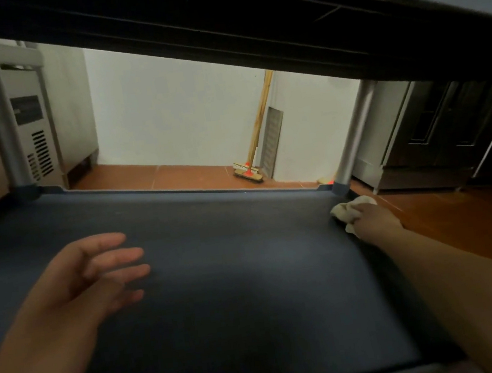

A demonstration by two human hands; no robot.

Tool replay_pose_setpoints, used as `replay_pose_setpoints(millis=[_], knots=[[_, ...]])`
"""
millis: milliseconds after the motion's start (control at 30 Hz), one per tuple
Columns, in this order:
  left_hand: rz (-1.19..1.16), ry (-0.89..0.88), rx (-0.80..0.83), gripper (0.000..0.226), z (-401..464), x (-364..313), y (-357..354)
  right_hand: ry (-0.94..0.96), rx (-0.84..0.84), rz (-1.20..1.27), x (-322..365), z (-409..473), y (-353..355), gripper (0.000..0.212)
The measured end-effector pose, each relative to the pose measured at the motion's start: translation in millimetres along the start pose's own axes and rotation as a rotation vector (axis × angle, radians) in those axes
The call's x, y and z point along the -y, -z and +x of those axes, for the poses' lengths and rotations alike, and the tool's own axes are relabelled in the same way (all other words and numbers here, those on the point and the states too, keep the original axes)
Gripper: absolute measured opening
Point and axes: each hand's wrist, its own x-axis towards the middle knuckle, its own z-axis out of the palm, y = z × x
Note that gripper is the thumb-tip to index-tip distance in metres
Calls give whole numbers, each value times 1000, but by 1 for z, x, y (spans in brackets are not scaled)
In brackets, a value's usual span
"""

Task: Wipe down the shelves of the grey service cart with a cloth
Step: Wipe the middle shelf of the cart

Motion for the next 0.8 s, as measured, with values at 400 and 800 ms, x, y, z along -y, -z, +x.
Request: replay_pose_setpoints(millis=[400, 800], knots=[[28, -83, -98, 32, -8, -40, 49, 92, -35, 181, 141, -44, -22, 45], [130, -24, -349, 42, -29, -69, 149, 442, 112, 227, 411, -146, -62, 53]])
